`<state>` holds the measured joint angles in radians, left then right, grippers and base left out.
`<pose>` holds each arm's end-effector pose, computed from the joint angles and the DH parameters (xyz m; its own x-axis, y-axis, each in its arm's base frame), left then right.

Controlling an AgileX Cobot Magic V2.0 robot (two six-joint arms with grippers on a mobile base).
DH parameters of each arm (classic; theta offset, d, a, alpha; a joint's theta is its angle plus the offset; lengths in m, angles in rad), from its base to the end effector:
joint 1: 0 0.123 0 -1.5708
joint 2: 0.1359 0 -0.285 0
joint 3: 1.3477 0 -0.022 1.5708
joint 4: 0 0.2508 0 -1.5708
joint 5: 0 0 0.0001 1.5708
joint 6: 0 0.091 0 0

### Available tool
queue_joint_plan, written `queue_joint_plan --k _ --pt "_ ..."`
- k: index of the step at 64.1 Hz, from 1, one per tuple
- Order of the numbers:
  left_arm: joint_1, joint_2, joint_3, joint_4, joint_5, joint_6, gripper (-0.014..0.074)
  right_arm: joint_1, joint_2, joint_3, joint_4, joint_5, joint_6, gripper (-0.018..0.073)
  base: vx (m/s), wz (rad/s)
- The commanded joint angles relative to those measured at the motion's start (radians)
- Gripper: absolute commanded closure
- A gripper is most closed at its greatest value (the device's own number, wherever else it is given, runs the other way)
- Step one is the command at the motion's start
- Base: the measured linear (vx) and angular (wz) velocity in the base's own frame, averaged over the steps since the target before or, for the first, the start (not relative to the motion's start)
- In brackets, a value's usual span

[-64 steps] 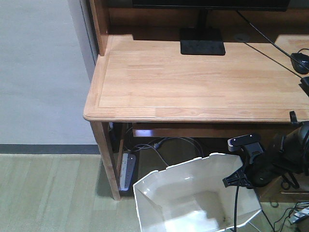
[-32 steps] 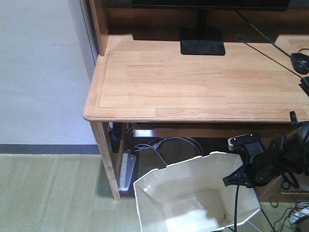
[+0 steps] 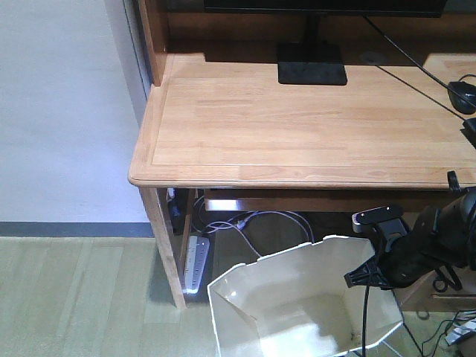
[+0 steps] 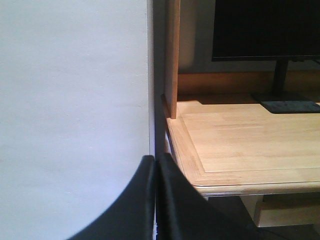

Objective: Move trash bin to bedside with robot
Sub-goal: 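Pull the held bin out from under the desk toward the robot, then turn the base away from the desk carrying the bin in the right gripper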

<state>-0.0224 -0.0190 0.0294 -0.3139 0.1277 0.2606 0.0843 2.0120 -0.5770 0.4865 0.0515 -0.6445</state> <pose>0.0561 -0.0049 0.1933 -0.0478 -0.0498 -0.9976 0.0593 0.9969 -0.0526 0.2473 0.0231 0.0326 -0.9545 -0.2391 -0.1781 -0.2422 0.9702 -0.0045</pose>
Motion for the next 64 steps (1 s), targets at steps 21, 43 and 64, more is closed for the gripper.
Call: queue_joint_plan --k 21,43,64 --pt "-0.001 -0.008 0.028 -0.01 -0.065 -0.003 0.0602 -0.001 -0.063 -0.016 0.013 -0.02 0.006 0.0562 0.0 0.05" --pt "-0.001 -0.008 0.028 -0.01 -0.065 -0.003 0.0602 -0.001 -0.063 -0.016 0.013 -0.02 0.006 0.0562 -0.01 0.42" --pt "-0.001 -0.008 0.028 -0.01 -0.065 -0.003 0.0602 -0.001 -0.063 -0.016 0.013 -0.02 0.006 0.0562 -0.01 0.71"
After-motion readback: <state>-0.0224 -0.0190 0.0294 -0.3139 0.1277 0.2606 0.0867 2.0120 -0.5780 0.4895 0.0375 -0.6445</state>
